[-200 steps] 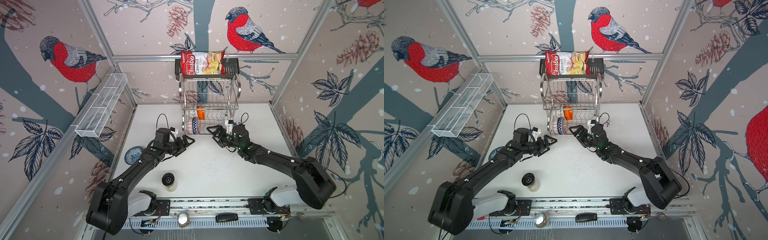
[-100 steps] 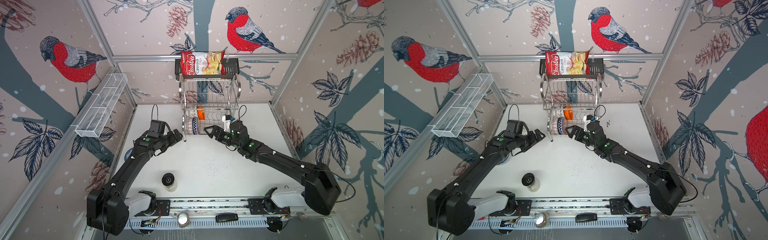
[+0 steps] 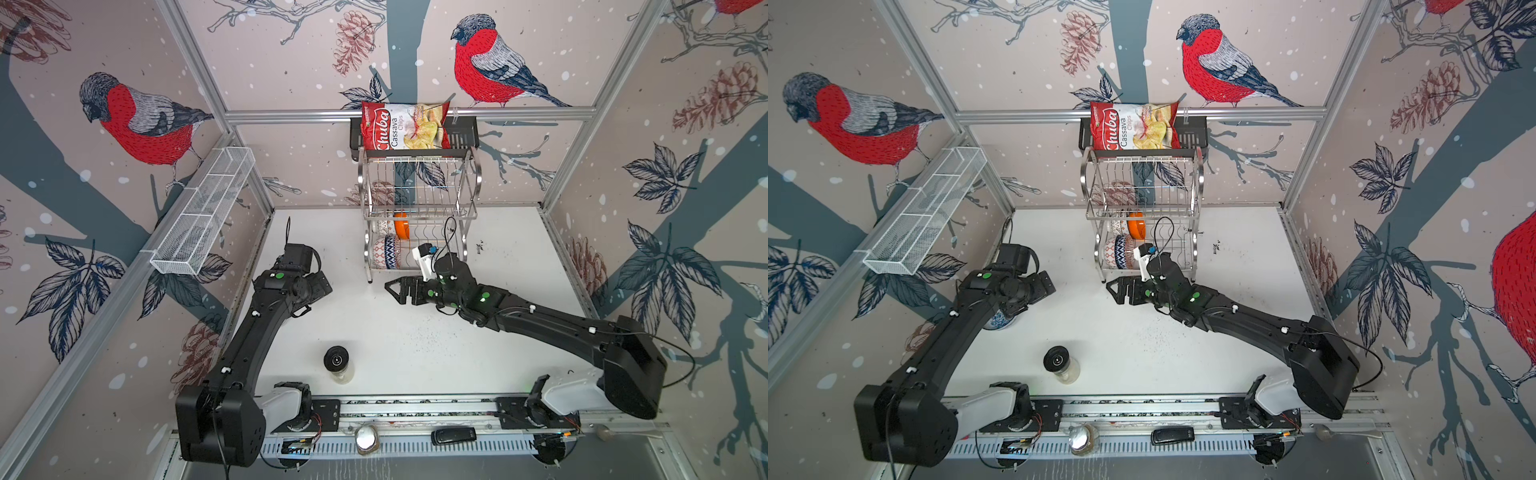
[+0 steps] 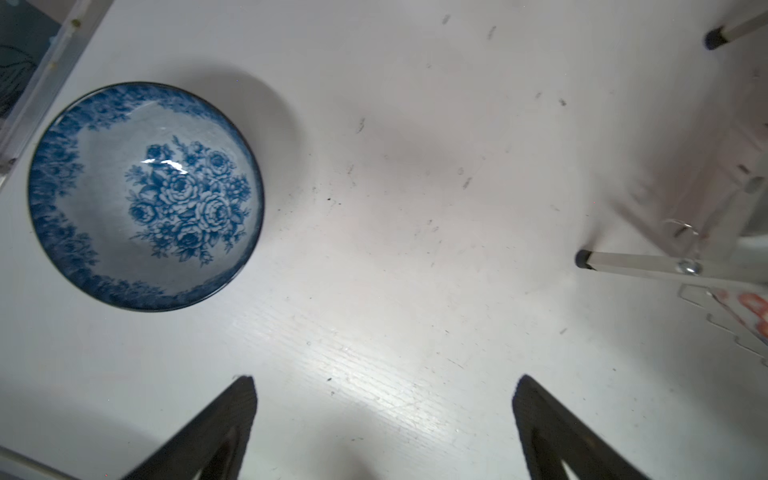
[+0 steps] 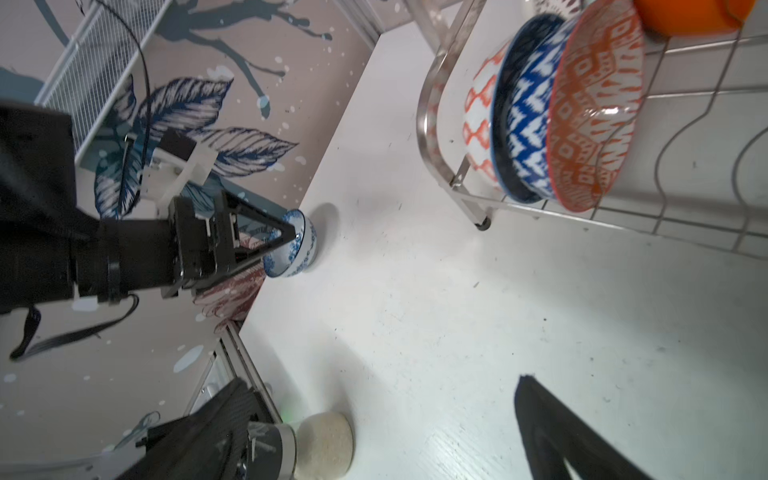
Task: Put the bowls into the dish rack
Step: 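Grasp the blue-and-white floral bowl rim with the left gripper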
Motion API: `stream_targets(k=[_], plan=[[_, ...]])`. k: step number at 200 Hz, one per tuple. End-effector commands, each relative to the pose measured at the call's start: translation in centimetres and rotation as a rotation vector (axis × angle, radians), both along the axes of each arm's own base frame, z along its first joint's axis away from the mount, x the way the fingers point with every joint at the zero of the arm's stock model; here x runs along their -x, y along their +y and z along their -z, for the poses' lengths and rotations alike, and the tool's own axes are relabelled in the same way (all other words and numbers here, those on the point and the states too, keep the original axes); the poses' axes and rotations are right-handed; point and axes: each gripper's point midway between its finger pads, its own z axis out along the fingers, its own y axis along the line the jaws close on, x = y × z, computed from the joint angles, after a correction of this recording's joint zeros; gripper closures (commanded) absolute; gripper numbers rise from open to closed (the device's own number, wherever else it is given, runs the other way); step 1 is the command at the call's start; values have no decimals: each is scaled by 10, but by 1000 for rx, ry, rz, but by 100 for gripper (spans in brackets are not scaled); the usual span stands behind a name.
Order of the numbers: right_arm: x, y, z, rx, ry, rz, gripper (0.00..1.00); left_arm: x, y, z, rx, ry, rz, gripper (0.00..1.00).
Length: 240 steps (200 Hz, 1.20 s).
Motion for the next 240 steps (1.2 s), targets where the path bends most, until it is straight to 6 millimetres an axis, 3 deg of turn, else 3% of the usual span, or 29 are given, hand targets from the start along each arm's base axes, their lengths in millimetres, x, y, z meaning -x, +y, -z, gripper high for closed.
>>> stream_targets(k=[1,32,80,117,146,194,240], plan=[[9,4,7,33,2,-54,0,7,22,6,-72,46,-13,3],[4,9,4,41,-27,-59,0,4,51,25,-80,87,-51,4],[-14,36,-12,19,-11,-100,0,-14,68,39,-65,94,-47,7],[-24,46,-27,-47,-54,-80,0,-13,79,63,-29,154,-47,17],[-34,46,-27,-51,-68,-19,0,-14,82,73,-4,181,-32,25],[-48,60,-17,-25,-43,-17,0,-14,73,95,68,252,-14,56],[-65,47,-4,-10,12,37,0,-15,67,95,101,247,3,87]])
